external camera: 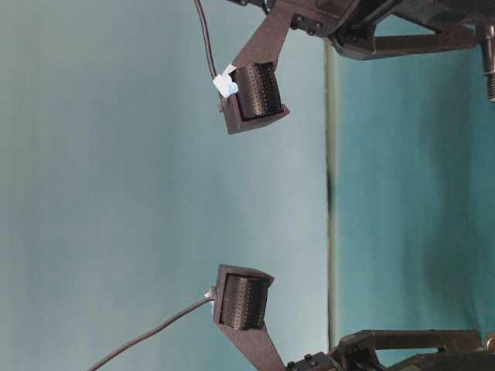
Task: Insert the washer onto the shaft with both hands.
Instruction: 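Close left gripper on the washer and right gripper on the shaft's hex collar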
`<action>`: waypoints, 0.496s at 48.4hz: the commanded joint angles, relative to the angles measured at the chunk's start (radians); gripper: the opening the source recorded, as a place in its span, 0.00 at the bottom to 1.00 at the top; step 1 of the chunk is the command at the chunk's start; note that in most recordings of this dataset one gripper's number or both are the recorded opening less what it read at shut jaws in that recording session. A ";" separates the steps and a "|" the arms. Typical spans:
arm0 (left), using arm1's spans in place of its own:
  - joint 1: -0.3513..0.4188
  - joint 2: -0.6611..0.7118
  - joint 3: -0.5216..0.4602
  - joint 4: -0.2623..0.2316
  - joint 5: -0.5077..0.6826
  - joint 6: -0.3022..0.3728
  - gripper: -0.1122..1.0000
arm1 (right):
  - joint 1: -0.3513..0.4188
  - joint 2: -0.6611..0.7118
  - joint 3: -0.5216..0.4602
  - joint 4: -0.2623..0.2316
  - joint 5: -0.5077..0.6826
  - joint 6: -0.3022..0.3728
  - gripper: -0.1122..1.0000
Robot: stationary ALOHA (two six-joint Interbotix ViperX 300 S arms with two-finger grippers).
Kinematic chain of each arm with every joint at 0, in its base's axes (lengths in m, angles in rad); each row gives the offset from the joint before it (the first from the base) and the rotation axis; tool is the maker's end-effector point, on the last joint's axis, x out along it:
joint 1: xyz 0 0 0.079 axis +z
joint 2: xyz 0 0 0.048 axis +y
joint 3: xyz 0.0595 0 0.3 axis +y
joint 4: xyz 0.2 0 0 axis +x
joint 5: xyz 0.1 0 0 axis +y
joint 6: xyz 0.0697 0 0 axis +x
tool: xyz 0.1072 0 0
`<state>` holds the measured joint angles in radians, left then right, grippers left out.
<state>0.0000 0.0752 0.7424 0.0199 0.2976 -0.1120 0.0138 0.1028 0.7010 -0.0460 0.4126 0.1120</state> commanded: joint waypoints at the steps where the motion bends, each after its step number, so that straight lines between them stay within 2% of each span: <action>1: -0.002 -0.005 -0.005 0.003 -0.006 -0.002 0.91 | 0.002 -0.003 -0.009 -0.003 -0.005 -0.003 0.87; 8: -0.003 -0.005 -0.005 0.003 -0.006 -0.002 0.91 | -0.003 0.000 -0.011 -0.003 -0.002 -0.005 0.83; 17: -0.003 -0.005 -0.005 0.003 -0.006 -0.002 0.88 | -0.011 0.000 -0.012 -0.003 0.000 -0.003 0.65; 24: -0.003 -0.005 -0.005 0.003 -0.006 -0.002 0.79 | -0.018 0.002 -0.015 -0.003 0.009 -0.003 0.51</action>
<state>0.0000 0.0752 0.7424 0.0199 0.2961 -0.1120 0.0092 0.1043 0.6949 -0.0460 0.4172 0.1120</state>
